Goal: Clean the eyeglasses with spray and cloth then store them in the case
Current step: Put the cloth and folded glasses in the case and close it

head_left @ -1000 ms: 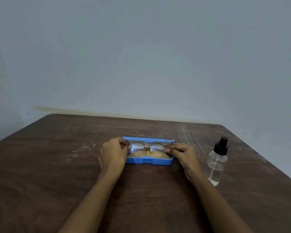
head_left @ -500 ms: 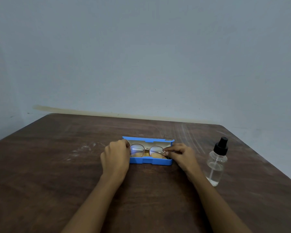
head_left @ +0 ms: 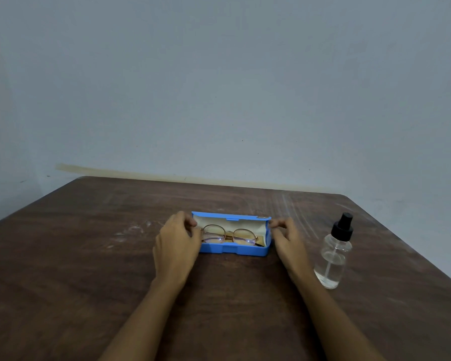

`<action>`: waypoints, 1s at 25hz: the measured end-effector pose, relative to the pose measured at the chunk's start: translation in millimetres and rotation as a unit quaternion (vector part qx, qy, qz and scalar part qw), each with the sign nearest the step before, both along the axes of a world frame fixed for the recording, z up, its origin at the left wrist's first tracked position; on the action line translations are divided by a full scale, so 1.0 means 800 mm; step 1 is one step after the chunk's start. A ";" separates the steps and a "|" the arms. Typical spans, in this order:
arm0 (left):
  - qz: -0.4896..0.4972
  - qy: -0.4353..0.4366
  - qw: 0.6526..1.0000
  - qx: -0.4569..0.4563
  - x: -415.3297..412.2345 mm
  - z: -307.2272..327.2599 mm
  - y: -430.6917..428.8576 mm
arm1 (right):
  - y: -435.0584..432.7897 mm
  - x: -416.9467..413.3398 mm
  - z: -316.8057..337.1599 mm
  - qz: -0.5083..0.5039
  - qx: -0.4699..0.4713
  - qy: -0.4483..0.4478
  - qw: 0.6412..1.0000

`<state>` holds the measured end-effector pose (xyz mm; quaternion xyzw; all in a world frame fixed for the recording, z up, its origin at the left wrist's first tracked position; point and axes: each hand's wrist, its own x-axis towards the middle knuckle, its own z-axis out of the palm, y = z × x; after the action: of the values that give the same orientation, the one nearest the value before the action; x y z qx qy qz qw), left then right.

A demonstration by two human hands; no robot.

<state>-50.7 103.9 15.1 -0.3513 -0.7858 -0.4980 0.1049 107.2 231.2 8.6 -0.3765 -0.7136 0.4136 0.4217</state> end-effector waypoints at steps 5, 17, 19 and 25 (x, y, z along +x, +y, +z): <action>-0.055 -0.131 0.986 0.091 -0.008 -0.005 0.010 | -0.003 -0.003 0.002 0.033 -0.030 0.071 0.996; -0.193 -0.300 0.928 0.110 -0.007 -0.010 0.020 | -0.008 0.003 0.001 0.057 -0.010 0.045 0.997; -0.190 -0.306 0.926 0.116 -0.007 -0.012 0.020 | -0.008 0.003 -0.001 0.054 -0.016 0.042 0.998; -0.164 -0.300 0.934 0.100 -0.013 -0.019 0.024 | -0.008 0.001 -0.006 0.060 -0.025 0.042 0.997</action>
<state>-61.2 123.2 -0.2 -0.2972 -0.6585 -0.6665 -0.1840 107.8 224.8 4.1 -0.3260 -0.7058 0.4714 0.4163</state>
